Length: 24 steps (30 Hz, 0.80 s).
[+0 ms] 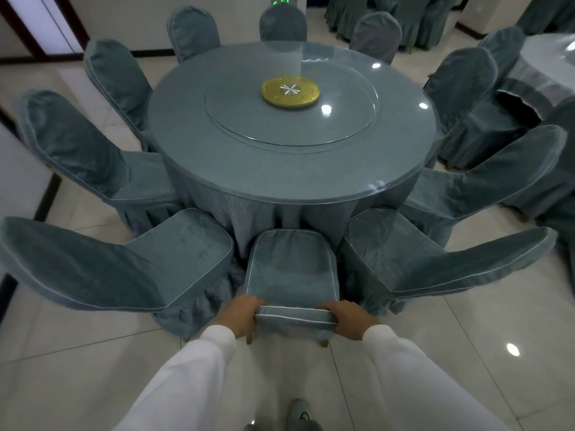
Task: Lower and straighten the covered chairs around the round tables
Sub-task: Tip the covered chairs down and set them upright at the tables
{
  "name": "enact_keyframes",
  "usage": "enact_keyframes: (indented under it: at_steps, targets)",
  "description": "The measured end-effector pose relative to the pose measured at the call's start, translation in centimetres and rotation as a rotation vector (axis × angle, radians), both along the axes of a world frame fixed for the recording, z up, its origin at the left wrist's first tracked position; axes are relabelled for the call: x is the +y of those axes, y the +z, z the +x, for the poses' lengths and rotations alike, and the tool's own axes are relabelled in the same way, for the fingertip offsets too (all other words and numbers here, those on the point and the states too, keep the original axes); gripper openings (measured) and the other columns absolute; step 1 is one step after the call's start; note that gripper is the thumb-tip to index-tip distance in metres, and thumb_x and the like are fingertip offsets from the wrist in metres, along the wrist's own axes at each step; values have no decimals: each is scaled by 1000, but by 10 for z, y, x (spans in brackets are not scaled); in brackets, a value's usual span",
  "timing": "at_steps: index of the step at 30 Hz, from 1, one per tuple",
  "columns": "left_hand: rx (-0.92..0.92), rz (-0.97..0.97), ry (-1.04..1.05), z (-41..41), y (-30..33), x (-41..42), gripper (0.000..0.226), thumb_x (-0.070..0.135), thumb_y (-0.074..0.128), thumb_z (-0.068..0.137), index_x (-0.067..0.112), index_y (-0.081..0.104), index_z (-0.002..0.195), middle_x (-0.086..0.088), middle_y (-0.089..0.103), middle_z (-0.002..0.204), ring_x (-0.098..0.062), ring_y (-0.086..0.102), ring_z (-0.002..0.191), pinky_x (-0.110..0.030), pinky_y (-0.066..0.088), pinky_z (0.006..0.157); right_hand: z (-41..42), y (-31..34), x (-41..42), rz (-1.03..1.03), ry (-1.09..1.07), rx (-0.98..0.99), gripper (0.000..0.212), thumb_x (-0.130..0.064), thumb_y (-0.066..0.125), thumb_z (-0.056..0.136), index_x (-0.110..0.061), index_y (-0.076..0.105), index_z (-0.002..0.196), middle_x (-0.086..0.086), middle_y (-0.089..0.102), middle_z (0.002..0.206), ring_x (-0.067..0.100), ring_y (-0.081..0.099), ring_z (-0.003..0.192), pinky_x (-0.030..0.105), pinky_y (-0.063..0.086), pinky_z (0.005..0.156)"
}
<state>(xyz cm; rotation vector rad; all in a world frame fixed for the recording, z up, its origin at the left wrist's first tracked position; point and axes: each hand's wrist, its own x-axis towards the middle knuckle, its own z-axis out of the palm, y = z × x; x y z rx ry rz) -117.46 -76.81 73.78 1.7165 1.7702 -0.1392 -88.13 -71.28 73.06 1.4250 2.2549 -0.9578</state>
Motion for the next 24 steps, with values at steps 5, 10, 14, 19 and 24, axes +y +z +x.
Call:
enact_keyframes:
  at_steps: [5,10,14,19,24]
  targets:
    - [-32,31,-18,-5,13,-13,30,20,56,78,24,64,106,-3,71,104,-29,65,99,-36,54,83,0,-3,-4,40,-12,-8,60,-13,61,90,-46,53,139,0,67,129,24,64,117,42,53,103]
    - [6,140,-2,-9,21,-21,34,17,61,87,27,66,119,-6,71,112,-29,65,105,-33,50,84,-13,7,-8,83,39,19,49,-18,65,87,-37,60,132,-2,69,125,23,65,114,41,54,101]
    - [86,196,34,-2,20,-29,33,17,60,87,31,66,116,-6,72,108,-31,66,103,-36,50,84,-28,7,-11,134,78,16,50,-22,64,82,-35,59,130,1,70,123,28,66,112,42,54,96]
    - [152,207,62,11,18,-27,27,15,56,86,25,63,110,-6,71,107,-33,67,102,-38,51,84,-34,2,-17,243,51,17,50,-20,63,83,-38,61,130,-4,72,117,25,68,108,39,54,95]
    - [69,209,91,-3,9,-35,26,20,60,81,27,56,106,1,66,112,-27,62,107,-40,53,85,-40,15,-7,84,112,1,55,-27,75,79,-34,60,132,-4,67,125,21,64,113,36,53,99]
